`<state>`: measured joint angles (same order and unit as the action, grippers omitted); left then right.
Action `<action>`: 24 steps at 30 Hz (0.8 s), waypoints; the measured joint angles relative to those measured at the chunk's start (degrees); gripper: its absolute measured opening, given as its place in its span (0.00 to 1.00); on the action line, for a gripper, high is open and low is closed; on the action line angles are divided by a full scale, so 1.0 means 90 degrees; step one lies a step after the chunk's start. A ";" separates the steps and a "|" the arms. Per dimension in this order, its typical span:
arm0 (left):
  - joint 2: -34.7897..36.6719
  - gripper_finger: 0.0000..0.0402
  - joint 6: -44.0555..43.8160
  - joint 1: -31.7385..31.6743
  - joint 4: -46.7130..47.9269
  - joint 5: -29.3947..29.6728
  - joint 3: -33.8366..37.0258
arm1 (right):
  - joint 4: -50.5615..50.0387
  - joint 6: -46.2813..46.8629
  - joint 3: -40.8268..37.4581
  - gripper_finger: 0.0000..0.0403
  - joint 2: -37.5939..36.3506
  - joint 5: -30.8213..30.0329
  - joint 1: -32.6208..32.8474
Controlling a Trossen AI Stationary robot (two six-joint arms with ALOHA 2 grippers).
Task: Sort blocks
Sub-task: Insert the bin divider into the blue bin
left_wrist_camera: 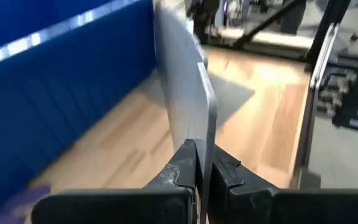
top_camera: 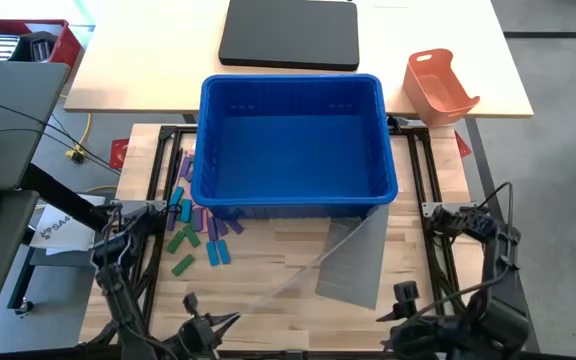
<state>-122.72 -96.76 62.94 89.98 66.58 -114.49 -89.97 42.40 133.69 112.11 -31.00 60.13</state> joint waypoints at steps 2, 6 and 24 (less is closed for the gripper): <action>0.0003 0.00 -0.0143 0.0068 0.0002 -0.0476 0.0121 | 0.0001 0.0153 -0.0139 0.48 -0.0002 0.0042 0.0013; 0.0003 0.00 -0.0524 0.0285 0.0003 -0.1227 0.0379 | -0.0006 0.0311 -0.0715 0.48 -0.0002 0.0288 -0.0085; 0.0003 0.00 -0.0996 0.1281 0.0002 -0.2545 0.0594 | 0.3090 0.0248 -0.6612 0.48 -0.2756 0.0830 -0.1400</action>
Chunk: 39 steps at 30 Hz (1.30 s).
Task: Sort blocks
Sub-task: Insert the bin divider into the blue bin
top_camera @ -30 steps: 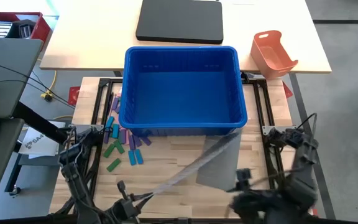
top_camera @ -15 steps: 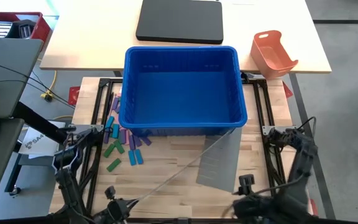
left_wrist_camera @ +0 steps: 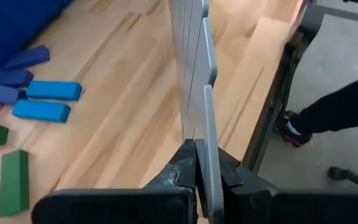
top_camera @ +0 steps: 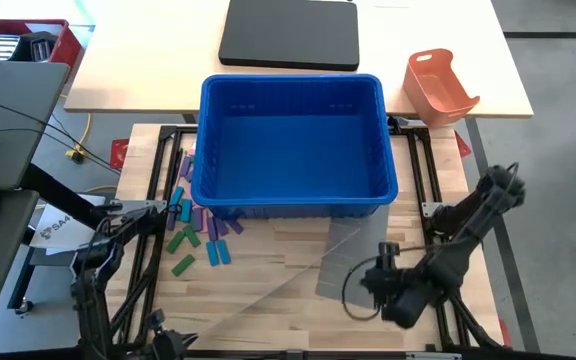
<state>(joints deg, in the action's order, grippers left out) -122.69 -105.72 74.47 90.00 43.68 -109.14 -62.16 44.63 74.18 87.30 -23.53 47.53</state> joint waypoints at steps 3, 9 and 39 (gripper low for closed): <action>0.0000 0.00 -0.0101 0.0037 0.0000 -0.0145 0.0000 | 0.0477 0.0426 -0.1026 0.48 -0.0653 -0.0386 -0.0140; 0.0000 0.00 -0.0411 0.0071 -0.0013 -0.0218 0.0000 | 0.1176 0.0550 -0.2615 0.55 -0.1618 -0.0312 -0.0729; -0.0008 0.00 0.0266 0.0239 -0.0396 -0.0110 0.0002 | 0.5075 -0.2350 -0.3763 0.13 -0.2450 0.1009 -0.1848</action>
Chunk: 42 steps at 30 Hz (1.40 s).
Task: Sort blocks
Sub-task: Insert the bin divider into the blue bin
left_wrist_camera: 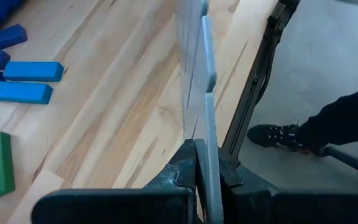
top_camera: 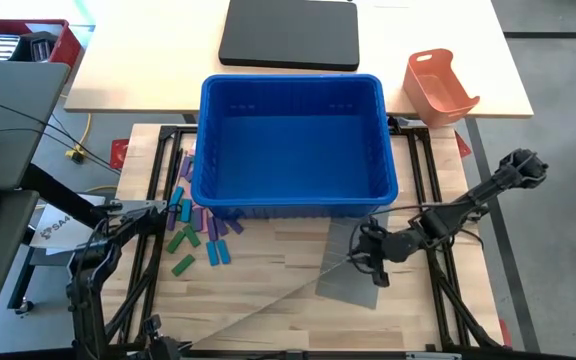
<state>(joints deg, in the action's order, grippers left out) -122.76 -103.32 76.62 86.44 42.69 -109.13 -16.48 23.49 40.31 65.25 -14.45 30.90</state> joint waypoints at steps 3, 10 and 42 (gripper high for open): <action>0.0001 0.00 -0.0046 0.0041 0.0222 0.0696 0.0000 | -0.0026 -0.0130 0.0146 0.04 0.0007 -0.0029 0.0291; 0.0531 0.00 0.0616 -0.0205 0.0376 0.2174 -0.0026 | -0.1522 -0.0661 0.2186 0.02 -0.0109 -0.0961 0.1037; 0.5537 0.00 0.9588 -0.3740 0.0400 0.3333 -0.0045 | -0.5111 -0.4021 0.4791 0.01 -0.1137 -0.2280 -0.0911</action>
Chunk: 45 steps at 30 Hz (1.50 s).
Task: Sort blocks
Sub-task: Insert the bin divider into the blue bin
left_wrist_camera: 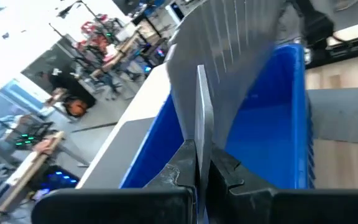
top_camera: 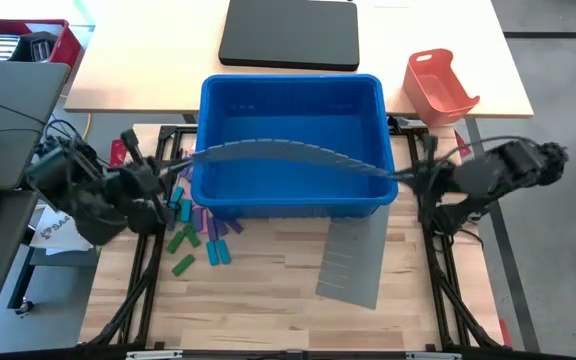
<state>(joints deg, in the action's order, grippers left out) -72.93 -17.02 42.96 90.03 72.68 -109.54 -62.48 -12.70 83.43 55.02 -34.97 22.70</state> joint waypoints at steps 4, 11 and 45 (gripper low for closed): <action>0.0289 0.00 0.0096 0.0002 -0.0044 -0.0377 0.0004 | 0.0647 -0.0703 -0.0004 0.01 -0.0456 0.0572 -0.0829; 0.0384 0.00 0.0298 -0.0190 -0.0062 -0.0689 0.0012 | 0.1557 -0.1299 0.0082 0.01 -0.0819 0.2444 -0.2208; 0.2083 0.00 0.5629 -0.8351 -0.5348 -0.8742 0.3451 | -0.0247 -0.2925 0.0525 0.01 0.0799 0.8873 -0.8883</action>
<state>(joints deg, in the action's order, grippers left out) -54.18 33.64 -32.20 41.90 -5.99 -78.48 -64.71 -39.02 88.16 62.21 44.89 -57.25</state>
